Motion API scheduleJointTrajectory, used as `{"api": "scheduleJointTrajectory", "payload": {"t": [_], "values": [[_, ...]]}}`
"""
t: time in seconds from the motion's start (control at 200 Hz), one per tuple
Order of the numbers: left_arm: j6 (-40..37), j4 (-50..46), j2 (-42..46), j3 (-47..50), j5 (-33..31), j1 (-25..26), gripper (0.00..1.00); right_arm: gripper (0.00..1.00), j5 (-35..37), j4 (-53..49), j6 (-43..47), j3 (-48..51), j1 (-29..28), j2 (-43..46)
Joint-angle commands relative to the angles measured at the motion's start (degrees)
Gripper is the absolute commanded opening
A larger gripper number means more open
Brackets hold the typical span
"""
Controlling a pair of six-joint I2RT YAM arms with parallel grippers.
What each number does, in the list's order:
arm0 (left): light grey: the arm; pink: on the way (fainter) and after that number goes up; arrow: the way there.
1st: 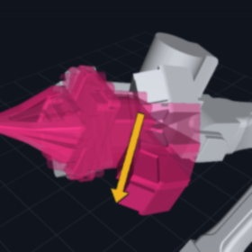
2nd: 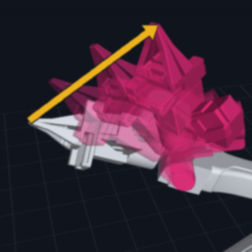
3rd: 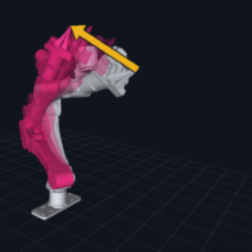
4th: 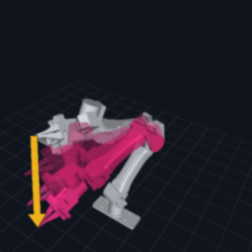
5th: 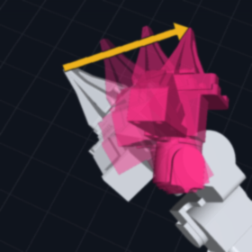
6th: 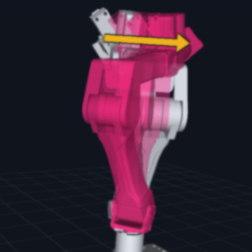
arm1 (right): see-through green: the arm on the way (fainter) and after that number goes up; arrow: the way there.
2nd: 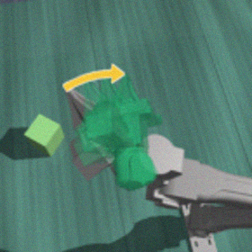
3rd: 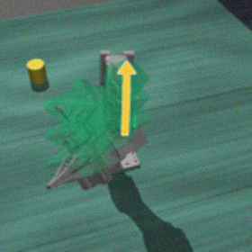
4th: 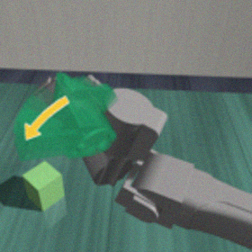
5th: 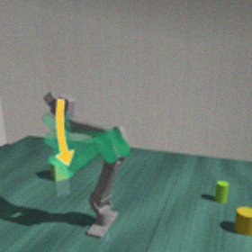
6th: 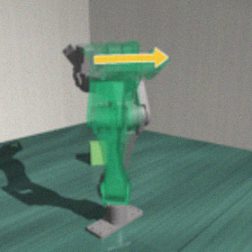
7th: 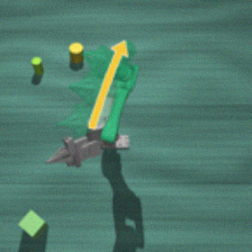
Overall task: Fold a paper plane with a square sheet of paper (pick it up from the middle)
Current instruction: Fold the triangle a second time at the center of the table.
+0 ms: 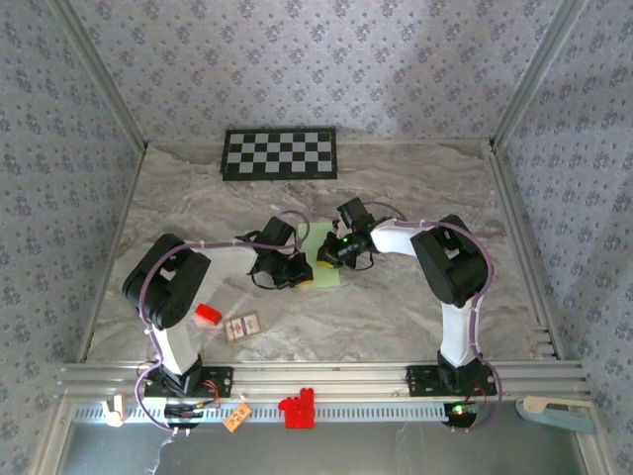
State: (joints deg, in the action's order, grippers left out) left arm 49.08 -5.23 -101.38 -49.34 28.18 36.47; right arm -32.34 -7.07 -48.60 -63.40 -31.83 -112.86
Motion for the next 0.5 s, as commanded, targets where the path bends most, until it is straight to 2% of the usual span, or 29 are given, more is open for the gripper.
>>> {"api": "scheduleJointTrajectory", "payload": {"t": [0.0, 0.185, 0.34, 0.495], "values": [[-0.3, -4.6, 0.4, 4.8, 0.4, -0.7, 0.1, 0.04, 8.1, -8.3, 0.9, 2.2, 0.3, -5.4], [0.8, -1.6, 4.7, 7.3, 3.6, -1.9, 0.11, 0.04, 8.0, -8.8, 1.3, 2.1, 0.4, -5.3], [1.0, 0.9, 9.2, 4.5, 4.8, -2.5, 0.12, 0.04, 7.9, -8.8, 1.4, 2.2, 0.4, -5.3], [2.0, 2.9, 7.4, 1.1, 3.1, -2.4, 0.12, 0.04, 7.8, -8.6, 1.3, 2.2, 0.4, -5.4]]}}
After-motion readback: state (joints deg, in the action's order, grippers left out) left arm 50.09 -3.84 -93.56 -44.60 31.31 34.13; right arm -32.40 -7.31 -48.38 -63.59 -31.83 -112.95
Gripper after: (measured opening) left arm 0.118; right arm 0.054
